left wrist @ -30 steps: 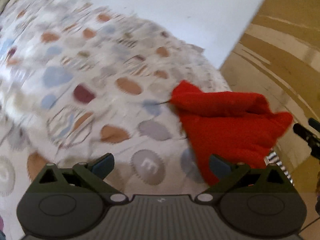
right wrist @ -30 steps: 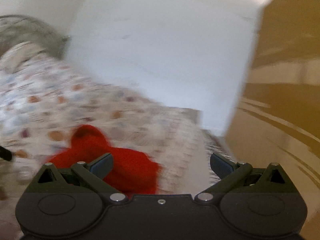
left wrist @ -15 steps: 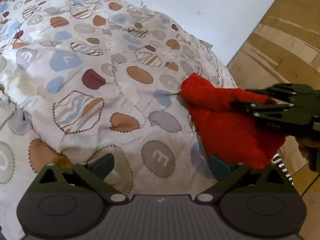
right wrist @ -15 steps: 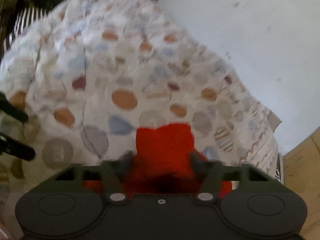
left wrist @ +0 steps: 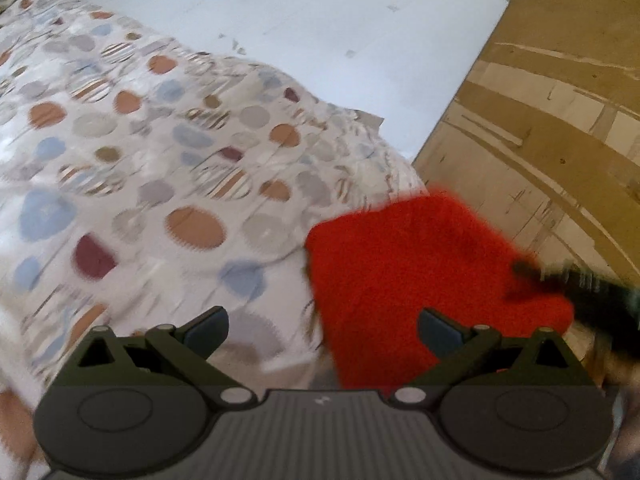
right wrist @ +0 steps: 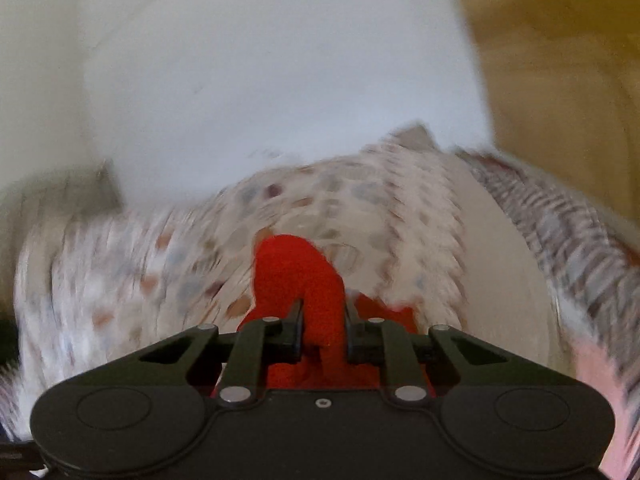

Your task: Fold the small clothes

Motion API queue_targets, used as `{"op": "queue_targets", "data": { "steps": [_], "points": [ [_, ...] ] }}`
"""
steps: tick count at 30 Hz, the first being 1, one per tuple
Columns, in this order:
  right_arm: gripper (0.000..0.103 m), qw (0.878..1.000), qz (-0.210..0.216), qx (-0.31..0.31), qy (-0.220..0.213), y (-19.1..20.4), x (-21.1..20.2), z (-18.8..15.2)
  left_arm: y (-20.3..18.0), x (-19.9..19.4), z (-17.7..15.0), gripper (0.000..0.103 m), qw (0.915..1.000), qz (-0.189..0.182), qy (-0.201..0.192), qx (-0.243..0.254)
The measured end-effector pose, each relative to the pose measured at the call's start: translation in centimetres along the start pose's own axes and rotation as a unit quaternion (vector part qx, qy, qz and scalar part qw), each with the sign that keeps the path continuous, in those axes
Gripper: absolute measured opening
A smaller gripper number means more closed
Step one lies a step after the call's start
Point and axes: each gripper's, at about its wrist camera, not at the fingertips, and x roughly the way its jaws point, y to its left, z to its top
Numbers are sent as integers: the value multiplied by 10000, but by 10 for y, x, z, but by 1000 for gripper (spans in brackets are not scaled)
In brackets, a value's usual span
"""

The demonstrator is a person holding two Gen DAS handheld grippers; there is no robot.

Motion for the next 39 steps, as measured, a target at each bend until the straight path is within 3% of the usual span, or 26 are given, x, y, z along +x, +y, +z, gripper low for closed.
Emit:
{"op": "queue_targets", "data": {
  "steps": [3,7,11,17,19,22,26,31,34,36,38,39],
  "points": [
    [19,9942,-28,1073,39,-40,-3,-25,-16,22,18,102,9996,-157,187,121],
    [19,9849,95,1724,-92,-62,-7,-50,-39,49,30,102,9972,-437,484,361],
    [18,9795,128,1984,-315,-65,-10,-63,-59,72,22,102,9908,-595,1001,688],
    [17,9702,46,2359,-557,-74,-24,-85,-75,60,-12,101,9809,-654,938,1571],
    [17,9695,51,2374,-609,-75,-32,-94,-74,53,-29,101,9777,-677,938,1755],
    [17,9709,-11,2320,-598,-80,-34,-104,-65,52,-43,101,9802,-752,966,1556],
    [18,9767,9,2072,-568,-81,-23,-100,-49,55,-35,103,9856,-752,968,1165],
    [18,9895,5,1362,-480,-62,-5,-80,-44,48,-35,103,9885,-542,727,1207],
    [18,9893,-34,1400,-398,-64,3,-80,-40,51,-36,103,9899,-593,776,1026],
    [21,9886,-86,1442,-412,-67,5,-85,-40,54,-34,103,9893,-630,893,969],
    [41,9876,-194,1495,-447,-72,2,-89,-44,54,-27,103,9887,-555,973,1000],
    [46,9859,-228,1596,-446,-75,-1,-89,-48,52,-23,103,9888,-487,955,1038]
  ]
}}
